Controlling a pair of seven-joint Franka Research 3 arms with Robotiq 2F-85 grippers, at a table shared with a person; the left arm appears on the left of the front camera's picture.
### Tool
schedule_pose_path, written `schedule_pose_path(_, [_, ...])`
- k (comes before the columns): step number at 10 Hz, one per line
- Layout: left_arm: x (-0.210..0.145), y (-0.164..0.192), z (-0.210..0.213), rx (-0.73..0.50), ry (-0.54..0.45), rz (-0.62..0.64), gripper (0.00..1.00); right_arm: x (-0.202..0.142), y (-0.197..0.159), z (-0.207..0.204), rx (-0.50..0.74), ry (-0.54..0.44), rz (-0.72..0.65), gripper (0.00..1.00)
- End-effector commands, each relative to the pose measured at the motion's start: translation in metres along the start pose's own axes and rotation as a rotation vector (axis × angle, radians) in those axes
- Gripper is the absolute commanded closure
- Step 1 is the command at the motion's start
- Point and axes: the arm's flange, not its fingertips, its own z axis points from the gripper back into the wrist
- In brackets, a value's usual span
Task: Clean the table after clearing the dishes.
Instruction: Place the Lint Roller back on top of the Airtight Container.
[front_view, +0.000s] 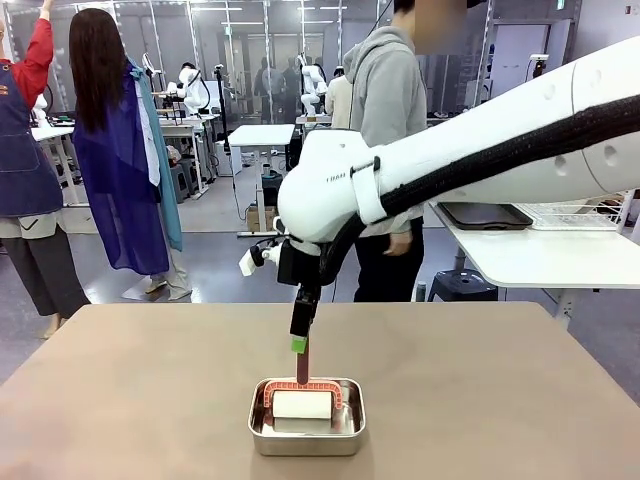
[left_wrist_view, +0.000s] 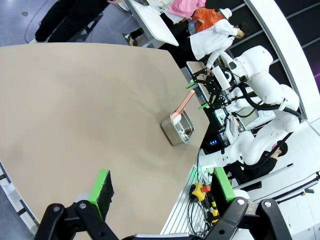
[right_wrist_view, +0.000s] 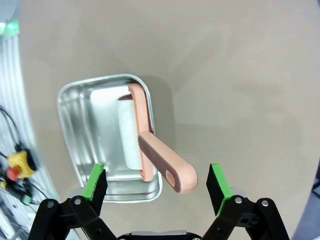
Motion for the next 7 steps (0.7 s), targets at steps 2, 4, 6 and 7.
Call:
schedule_pose_path(2, [-0.001,-0.005,-0.001,0.018,-0.007,0.014,0.0,-0.045,-0.069,0.054,0.112,-0.337,-0.375,0.0])
schedule_pose_path(4, [-0.001,-0.005,-0.001,0.018,-0.007,0.014,0.0,-0.123,-0.107,0.078,0.132,-0.509,-0.629,0.0])
schedule_pose_path(6, [-0.001,-0.005,-0.001,0.018,-0.007,0.014,0.0,-0.228,-0.115,0.076,0.303,-0.744,-0.945,0.0])
schedule_pose_path(7, [-0.001,-0.005,-0.001,0.018,-0.007,0.014,0.0,-0.266,-0.12,0.066,0.484,-0.834,-0.989,0.0])
